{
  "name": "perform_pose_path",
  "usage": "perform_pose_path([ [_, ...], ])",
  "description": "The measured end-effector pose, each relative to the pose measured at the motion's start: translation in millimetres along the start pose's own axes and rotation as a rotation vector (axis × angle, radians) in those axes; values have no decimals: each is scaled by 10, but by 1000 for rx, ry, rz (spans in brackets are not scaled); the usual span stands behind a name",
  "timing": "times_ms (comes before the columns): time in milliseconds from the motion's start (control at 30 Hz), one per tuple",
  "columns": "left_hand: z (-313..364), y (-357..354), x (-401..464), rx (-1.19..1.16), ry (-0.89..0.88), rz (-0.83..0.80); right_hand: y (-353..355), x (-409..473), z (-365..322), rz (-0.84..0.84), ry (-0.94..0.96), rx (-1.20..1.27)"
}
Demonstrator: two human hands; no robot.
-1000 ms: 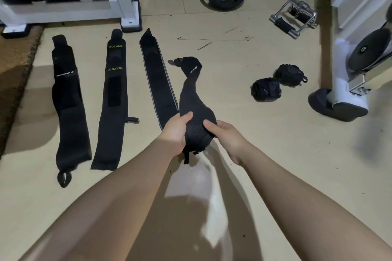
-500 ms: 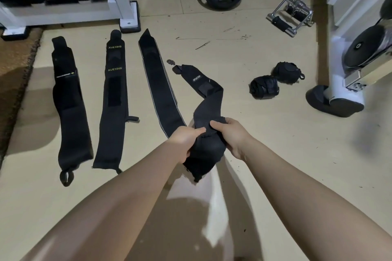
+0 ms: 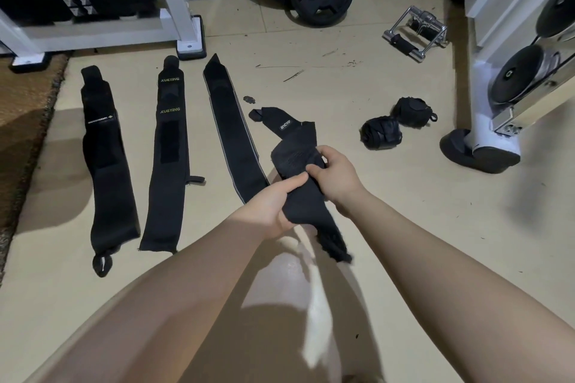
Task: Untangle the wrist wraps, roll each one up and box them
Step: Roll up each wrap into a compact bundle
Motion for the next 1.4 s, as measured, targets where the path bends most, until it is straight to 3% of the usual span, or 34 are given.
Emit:
perform_pose_path([
  [100,112,20,-66,49,24,72,-22,-41,-60,-4,-14,91],
  [300,636,217,-131,18,-345,236,-254,-280,22,-380,-276,283],
  [400,790,307,-179,37,-466,302,-296,-424,-105,-530,-169,181],
  [600,869,386,-246,-15,-523,332,-114,-383,-389,-359,43,99],
  [733,845,356,-267,27,-493,314,-220,-486,-484,-519,38,204],
  [867,793,325,-246,-105,-467,201,-278,-550,-451,-635,17,233],
  [1033,760,224,-294,-177,-455,127,-152,-431,-298,-406,15,-1],
  [1133,700,108,-311,-160,-422,73,-60,-351,-343,-209,52,114],
  [1233,613,16,-310,-130,-382,32,-50,-338,-457,-129,127,203],
  [1400,440,-117,-314,-221,-279,-89,-9,-258,-404,11,42,242],
])
Point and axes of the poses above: each hand's wrist, its own x-axis towards the middle knuckle, its own y-axis out of the back of the hand, z = x × y, the point moved 9 cm from there along x, towards the middle knuckle, and after that the axes turned 10 degrees about -x, right-handed, at the moved point
